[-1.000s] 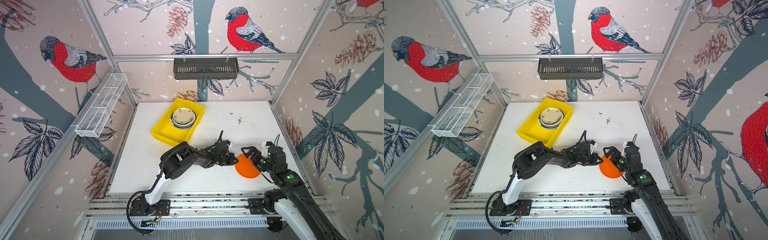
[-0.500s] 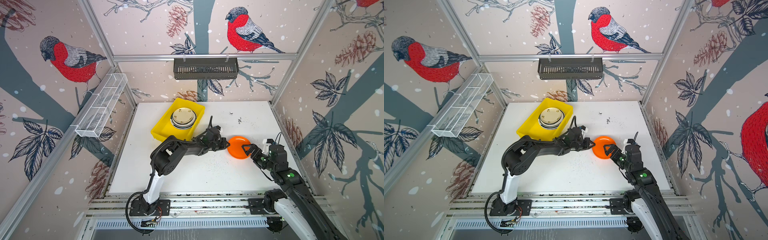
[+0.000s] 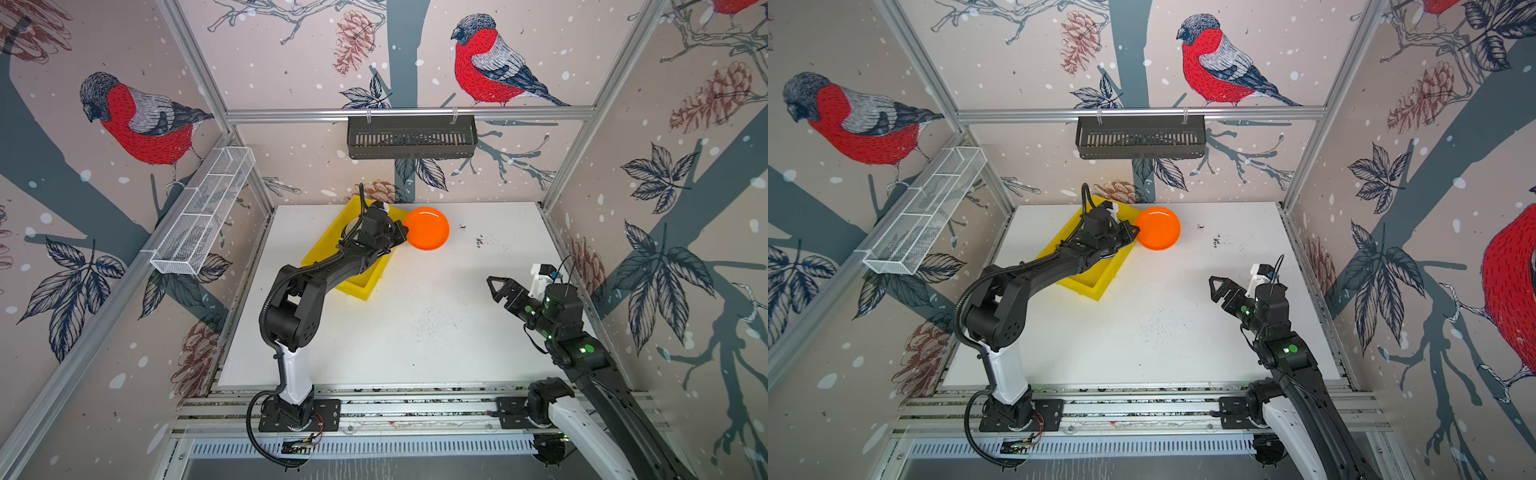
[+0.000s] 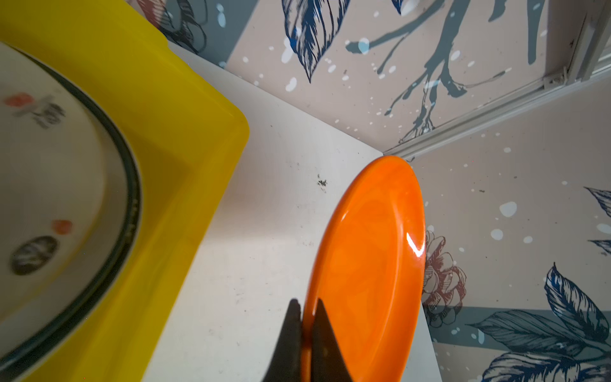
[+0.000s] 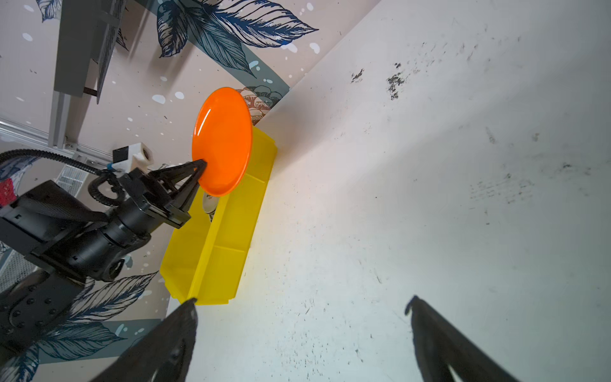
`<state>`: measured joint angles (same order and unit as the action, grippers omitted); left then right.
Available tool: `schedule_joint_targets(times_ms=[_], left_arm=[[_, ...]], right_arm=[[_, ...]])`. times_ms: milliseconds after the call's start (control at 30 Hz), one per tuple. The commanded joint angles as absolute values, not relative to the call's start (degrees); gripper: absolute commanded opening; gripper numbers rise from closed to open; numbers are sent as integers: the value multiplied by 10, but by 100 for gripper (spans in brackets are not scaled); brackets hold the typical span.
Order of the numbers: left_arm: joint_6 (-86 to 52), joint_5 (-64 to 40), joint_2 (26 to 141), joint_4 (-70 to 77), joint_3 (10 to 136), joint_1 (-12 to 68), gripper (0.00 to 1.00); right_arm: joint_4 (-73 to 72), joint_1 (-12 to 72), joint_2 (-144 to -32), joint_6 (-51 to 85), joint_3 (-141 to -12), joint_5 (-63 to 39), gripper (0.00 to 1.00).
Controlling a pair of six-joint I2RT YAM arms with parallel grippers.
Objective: Place the plates into the plastic bin on the countertop
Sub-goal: Place the plate in the plastic bin.
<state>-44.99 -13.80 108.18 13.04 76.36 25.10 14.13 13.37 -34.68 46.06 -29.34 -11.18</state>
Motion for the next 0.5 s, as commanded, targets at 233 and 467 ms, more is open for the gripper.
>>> schedule_joint_targets(times_ms=[233, 467], left_arm=[[-412, -68, 1056, 95, 780, 146, 0], [-405, -52, 1113, 39, 811, 98, 0]], right_arm=[[139, 135, -366, 400, -299, -68, 100], [148, 135, -365, 377, -307, -42, 100]])
